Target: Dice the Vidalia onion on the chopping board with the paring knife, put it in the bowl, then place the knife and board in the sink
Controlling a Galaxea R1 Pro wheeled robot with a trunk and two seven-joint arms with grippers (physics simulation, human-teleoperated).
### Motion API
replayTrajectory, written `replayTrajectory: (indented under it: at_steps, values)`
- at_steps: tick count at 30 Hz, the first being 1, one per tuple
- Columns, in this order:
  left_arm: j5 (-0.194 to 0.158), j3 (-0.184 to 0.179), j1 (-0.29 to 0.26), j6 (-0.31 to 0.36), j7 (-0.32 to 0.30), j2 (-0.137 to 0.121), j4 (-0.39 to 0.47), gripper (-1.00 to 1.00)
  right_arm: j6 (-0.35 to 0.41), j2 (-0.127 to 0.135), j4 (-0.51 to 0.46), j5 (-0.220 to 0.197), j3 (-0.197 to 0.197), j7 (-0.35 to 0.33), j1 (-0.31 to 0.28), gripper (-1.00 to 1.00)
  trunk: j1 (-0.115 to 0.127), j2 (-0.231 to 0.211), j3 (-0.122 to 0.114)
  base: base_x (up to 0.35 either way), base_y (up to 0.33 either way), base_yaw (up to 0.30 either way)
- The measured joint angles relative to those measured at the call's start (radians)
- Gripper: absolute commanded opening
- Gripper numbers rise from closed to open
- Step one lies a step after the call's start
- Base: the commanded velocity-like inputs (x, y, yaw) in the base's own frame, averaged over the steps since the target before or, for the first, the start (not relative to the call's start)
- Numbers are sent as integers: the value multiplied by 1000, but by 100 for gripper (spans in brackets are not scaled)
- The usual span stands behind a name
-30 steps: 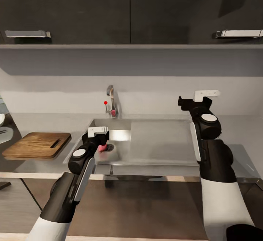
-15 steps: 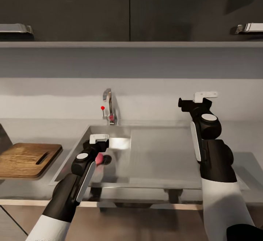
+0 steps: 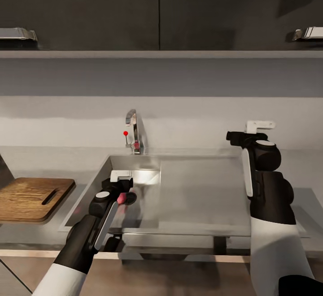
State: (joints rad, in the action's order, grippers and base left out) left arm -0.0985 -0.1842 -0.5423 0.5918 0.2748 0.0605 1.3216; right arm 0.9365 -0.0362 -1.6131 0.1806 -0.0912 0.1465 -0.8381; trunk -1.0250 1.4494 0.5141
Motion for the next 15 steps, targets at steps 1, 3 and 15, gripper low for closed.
replayTrajectory:
  at_steps: [1, 3, 15]
  values:
    - [0, 0, 0, 0, 0, 0, 1, 100, 9, 0, 0, 0, -1, 0, 0, 100, 0, 0, 0, 0, 0, 0]
    - [0, 0, 0, 0, 0, -3, 3, 100, 21, 0, -1, 0, -1, 0, 0, 100, 0, 0, 0, 0, 0, 0]
    - [-1, 0, 2, 2, 0, -36, -22, 100, 39, 0, -2, 2, -2, 0, 0, 100, 0, 0, 0, 5, 0, 0]
